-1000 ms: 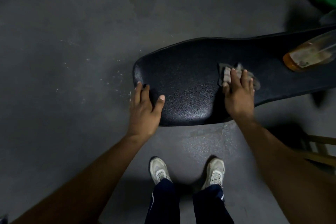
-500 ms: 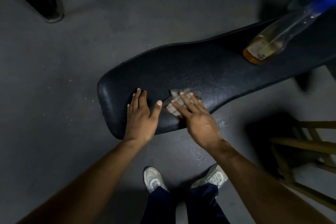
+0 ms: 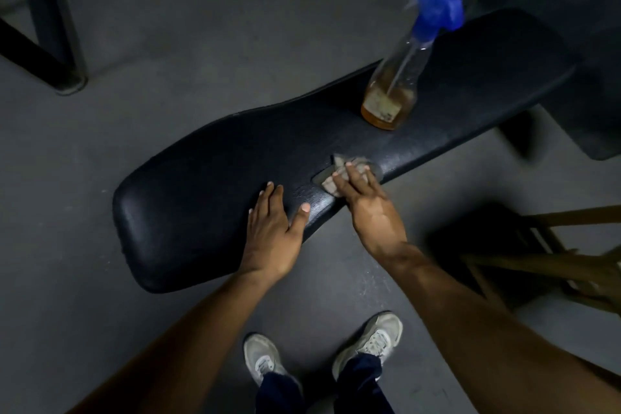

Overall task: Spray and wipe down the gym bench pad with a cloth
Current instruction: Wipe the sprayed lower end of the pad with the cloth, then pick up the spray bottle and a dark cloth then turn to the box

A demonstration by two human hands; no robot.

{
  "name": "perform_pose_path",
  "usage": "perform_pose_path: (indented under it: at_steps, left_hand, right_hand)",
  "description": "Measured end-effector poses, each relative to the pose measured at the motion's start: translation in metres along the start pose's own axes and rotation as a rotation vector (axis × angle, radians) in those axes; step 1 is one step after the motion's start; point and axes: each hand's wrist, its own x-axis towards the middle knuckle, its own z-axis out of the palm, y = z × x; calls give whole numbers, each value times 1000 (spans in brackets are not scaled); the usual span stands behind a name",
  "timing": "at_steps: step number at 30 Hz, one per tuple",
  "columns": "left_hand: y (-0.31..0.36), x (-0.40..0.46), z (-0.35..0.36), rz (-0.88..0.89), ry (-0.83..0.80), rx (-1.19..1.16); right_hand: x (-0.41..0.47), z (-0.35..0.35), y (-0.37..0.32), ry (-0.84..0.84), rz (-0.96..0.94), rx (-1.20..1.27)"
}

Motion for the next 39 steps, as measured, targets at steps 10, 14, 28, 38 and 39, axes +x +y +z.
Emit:
perform_pose_path:
  at_steps: [10, 14, 28, 38, 39]
  left_hand:
    - [77, 23, 11, 27, 24, -19]
    - [119, 34, 11, 72, 29, -98]
    - [218, 98, -12, 186, 141, -236]
    - [243, 117, -10, 185, 223, -225]
    - [243, 117, -10, 196, 230, -223]
  right_hand:
    - [-11, -52, 94, -18, 140, 38]
    - [-35, -73, 117, 103, 153, 177]
    - [-46, -131, 111, 308, 384, 1387]
    - [-60, -174, 90, 358, 403, 1964]
    - [-63, -176, 89, 359, 401, 2016]
